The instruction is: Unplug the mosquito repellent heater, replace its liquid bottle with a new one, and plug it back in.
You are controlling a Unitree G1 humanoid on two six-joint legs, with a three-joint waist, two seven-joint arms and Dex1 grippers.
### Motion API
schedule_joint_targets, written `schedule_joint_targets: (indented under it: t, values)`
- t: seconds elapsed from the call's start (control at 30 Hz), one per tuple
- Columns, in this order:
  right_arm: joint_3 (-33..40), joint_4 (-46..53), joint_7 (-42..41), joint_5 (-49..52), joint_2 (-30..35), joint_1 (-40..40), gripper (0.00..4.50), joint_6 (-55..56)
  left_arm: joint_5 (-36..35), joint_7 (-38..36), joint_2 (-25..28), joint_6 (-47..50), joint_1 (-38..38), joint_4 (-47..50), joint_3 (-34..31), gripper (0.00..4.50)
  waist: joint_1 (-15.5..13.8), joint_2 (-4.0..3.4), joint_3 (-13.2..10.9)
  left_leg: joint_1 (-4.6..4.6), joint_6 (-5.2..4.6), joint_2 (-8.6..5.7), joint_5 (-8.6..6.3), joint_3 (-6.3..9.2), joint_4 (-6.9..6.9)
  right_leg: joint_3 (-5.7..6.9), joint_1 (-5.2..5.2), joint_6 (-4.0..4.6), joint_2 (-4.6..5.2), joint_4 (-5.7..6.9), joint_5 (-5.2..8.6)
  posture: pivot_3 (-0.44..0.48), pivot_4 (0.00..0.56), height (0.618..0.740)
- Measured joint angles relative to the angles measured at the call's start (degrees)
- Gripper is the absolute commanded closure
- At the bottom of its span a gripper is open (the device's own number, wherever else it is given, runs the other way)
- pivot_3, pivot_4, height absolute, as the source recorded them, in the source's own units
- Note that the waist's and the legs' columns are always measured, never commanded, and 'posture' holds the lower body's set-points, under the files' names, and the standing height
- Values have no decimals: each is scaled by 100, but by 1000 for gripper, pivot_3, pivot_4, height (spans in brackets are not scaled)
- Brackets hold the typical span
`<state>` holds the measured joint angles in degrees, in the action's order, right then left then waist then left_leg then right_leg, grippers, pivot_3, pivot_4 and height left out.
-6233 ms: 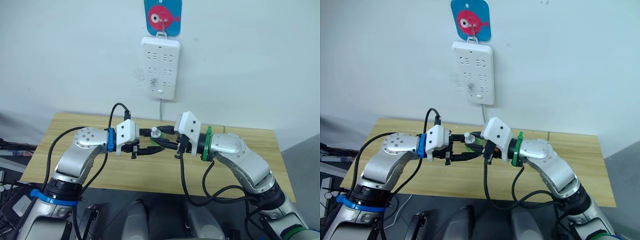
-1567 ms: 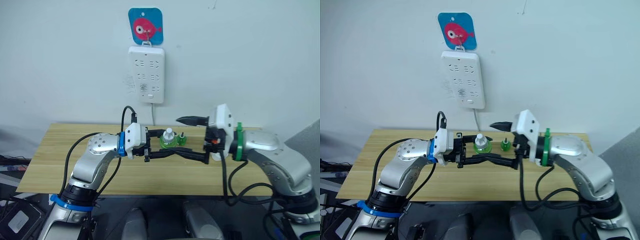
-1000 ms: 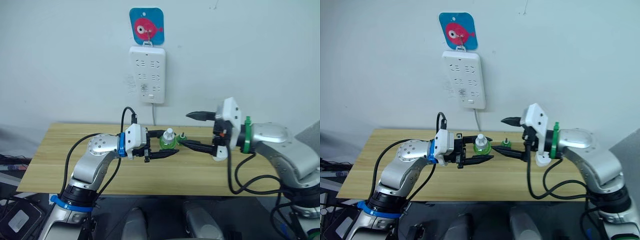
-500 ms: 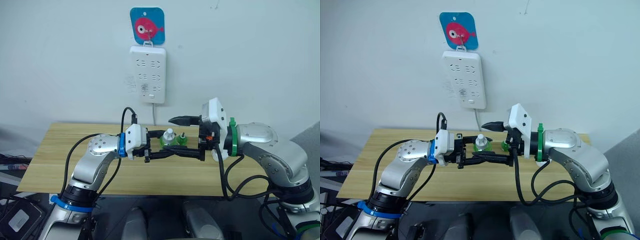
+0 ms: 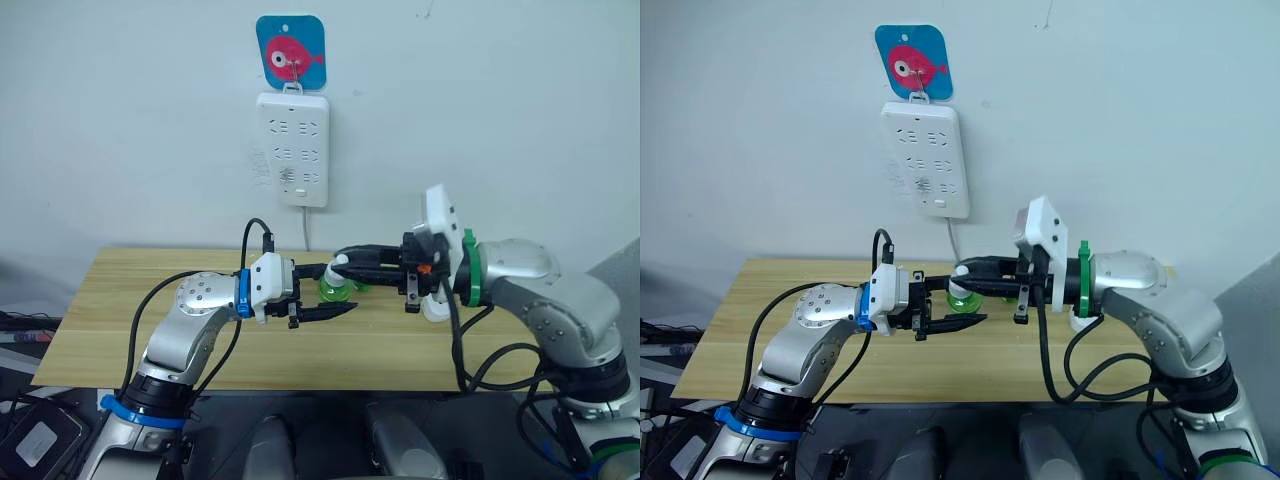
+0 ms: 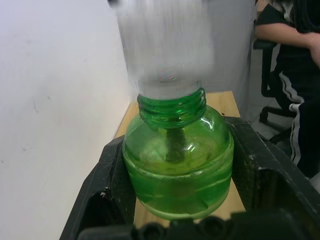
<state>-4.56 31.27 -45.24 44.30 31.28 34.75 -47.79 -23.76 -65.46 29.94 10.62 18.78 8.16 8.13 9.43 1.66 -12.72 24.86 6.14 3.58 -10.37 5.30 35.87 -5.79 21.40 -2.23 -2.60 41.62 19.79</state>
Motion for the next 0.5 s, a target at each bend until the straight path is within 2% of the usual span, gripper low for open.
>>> schedule_joint_targets:
  t: [0.1,0.17,0.3,0.4,0.5]
  values:
    - [366,5,174,181,99,253,4239,-55,41,18,95,1,-170,-172,-23,2165,7,0,0,-1,0,0,0,1,-4,1,1,0,0,0,0,-202,159,732]
    - [396,23,268,49,244,126,4239,12,96,81,202,0,-392,-316,-116,2165,8,-1,0,-1,-1,1,-1,0,-10,0,3,0,0,-1,0,-201,166,732]
    - [-27,-57,396,-1130,487,-1106,4239,944,233,262,401,-86,-780,-590,-393,2165,-31,-1,-1,1,-1,2,-1,1,-19,2,4,0,0,-15,2,-183,180,732]
    - [-581,-709,472,-2207,411,-2006,4239,2052,259,421,464,-105,-1056,-639,-598,2165,-62,-3,-3,0,-1,2,-1,-16,-22,-11,3,-1,4,-28,2,-167,187,732]
    - [-825,-1551,694,-2914,43,-2387,4239,2991,254,525,495,-88,-1327,-558,-685,2165,-56,-5,-5,-6,-1,8,-1,-30,-20,-22,3,-1,3,-30,2,-145,194,732]
